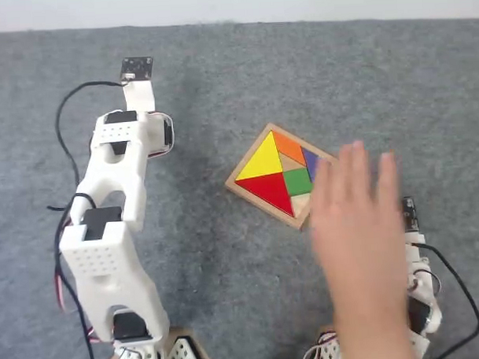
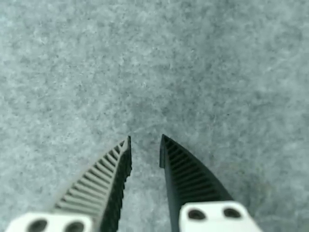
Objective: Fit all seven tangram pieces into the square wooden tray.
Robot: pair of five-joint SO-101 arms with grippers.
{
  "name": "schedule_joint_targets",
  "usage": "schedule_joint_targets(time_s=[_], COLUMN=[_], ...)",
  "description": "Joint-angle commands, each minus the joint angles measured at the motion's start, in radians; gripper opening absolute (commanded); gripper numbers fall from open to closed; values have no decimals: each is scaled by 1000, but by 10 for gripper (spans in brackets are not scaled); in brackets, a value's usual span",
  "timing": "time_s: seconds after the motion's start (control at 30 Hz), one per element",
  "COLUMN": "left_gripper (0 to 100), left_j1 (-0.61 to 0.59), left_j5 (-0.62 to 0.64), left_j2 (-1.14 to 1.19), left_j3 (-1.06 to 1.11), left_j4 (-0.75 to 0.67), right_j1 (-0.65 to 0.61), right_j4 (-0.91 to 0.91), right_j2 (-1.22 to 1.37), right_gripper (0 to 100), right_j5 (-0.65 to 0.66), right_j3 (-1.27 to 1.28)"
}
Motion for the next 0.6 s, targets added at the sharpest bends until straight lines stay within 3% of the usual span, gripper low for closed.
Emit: schedule_joint_targets(time_s=[0.0,0.57], left_gripper=[95,94], left_j1=[11,3], left_j5=[8,8], left_j2=[-17,-17], left_j3=[-5,7], left_j4=[-21,-18], right_j1=[2,4], right_j4=[2,2], right_j2=[-15,-15], right_gripper=[8,8], right_j5=[-3,-3], right_j3=[17,17])
